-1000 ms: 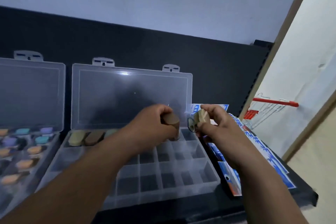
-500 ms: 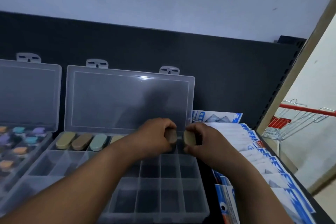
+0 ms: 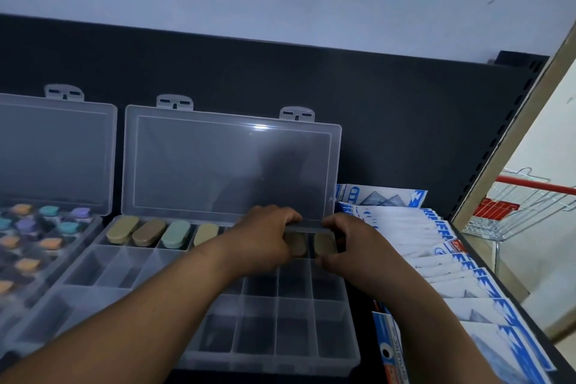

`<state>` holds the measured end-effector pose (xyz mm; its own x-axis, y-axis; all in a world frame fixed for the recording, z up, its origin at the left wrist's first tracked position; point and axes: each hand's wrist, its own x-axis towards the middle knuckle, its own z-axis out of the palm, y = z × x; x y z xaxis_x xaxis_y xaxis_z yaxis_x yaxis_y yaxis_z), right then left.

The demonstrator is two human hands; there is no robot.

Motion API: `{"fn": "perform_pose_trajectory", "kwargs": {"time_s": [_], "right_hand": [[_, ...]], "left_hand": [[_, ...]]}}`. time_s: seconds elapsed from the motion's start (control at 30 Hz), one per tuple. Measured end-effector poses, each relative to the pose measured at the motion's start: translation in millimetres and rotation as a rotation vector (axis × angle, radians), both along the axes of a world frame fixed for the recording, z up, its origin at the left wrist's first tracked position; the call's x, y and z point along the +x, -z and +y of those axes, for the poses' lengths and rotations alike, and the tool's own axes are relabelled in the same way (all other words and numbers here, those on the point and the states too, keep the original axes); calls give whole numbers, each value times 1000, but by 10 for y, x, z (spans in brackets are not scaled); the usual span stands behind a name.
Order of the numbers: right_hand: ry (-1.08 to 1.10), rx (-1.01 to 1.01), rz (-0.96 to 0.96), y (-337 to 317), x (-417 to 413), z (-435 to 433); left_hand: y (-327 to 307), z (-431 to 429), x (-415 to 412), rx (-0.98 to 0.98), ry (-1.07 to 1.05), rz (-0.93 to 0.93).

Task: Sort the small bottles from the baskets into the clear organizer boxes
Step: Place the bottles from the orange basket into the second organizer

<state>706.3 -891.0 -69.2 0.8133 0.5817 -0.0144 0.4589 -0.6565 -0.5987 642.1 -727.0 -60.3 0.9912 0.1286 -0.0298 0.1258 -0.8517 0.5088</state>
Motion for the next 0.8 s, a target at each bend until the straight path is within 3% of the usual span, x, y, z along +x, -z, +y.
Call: {"fn": "perform_pose_trajectory", "kwargs": {"time_s": [0.2, 0.43, 0.8], "right_hand": [[-20, 7, -186, -121, -188, 166], [-148, -115, -403, -383, -710, 731], [-426, -44, -471, -765, -2696, 2386]], "left_hand": [[-129, 107, -250, 84, -51, -175], [-361, 606, -1026, 446, -169, -293], [-580, 2038, -3475, 671, -467, -296]]}}
